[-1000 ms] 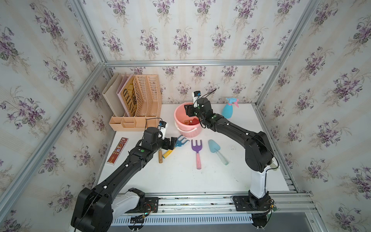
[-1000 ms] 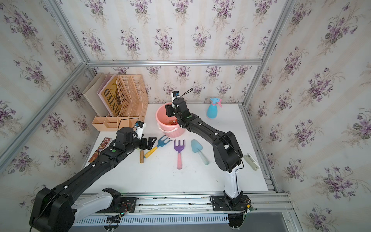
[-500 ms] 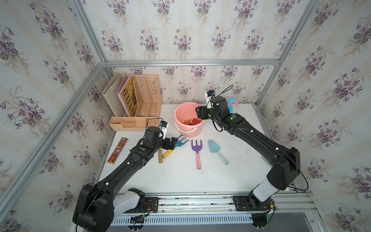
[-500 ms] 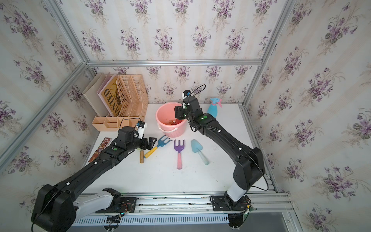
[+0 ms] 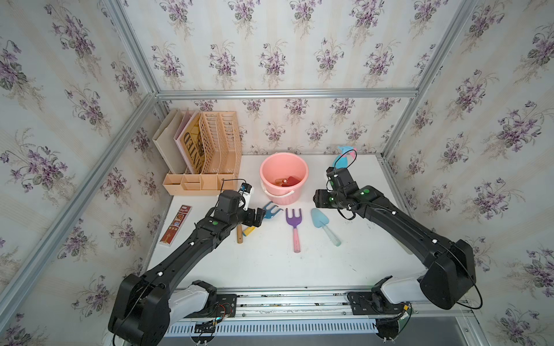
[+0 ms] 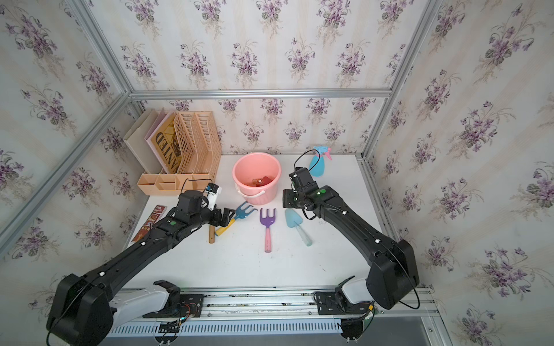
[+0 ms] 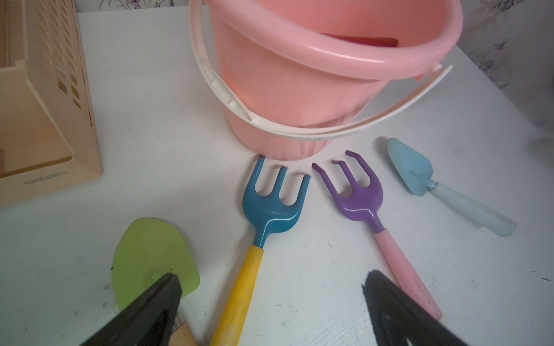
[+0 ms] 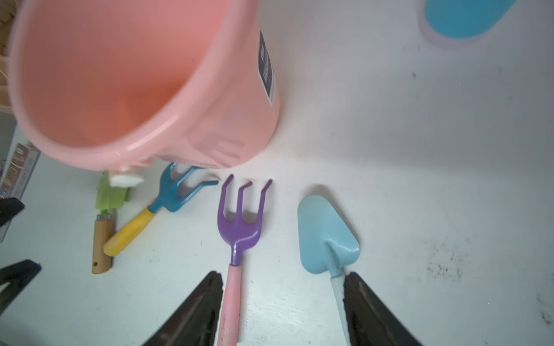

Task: Organize the gardening tools
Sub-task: Pick up the gardening tool from the center of the board.

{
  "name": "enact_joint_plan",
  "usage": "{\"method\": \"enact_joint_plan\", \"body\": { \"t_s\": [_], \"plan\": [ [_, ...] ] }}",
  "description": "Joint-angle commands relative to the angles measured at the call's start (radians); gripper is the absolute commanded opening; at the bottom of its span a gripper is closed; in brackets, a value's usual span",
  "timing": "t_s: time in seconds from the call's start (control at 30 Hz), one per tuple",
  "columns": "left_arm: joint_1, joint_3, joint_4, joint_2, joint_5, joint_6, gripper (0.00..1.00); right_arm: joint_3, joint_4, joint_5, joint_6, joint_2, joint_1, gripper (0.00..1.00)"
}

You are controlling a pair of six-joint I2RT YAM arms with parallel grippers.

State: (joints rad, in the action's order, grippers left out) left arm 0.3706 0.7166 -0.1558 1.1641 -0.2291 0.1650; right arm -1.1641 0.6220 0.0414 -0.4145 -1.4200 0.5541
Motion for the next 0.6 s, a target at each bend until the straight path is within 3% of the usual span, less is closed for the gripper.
{"method": "enact_joint_plan", "body": {
  "t_s": [0.0,0.13,0.57],
  "plan": [
    [0.005,0.01,-0.032,0.012,-0.007,-0.015,0.99,0.048,0.088,0.021,-0.008,-0.009,-0.002,0.68],
    [0.007,0.008,-0.037,0.017,-0.01,-0.012,0.99,0.099,0.131,0.049,-0.004,-0.056,-0.002,0.66],
    [0.011,-0.038,0.072,-0.005,-0.122,-0.005,0.99,0.185,0.031,0.04,0.005,-0.204,0.028,0.51]
  ]
}}
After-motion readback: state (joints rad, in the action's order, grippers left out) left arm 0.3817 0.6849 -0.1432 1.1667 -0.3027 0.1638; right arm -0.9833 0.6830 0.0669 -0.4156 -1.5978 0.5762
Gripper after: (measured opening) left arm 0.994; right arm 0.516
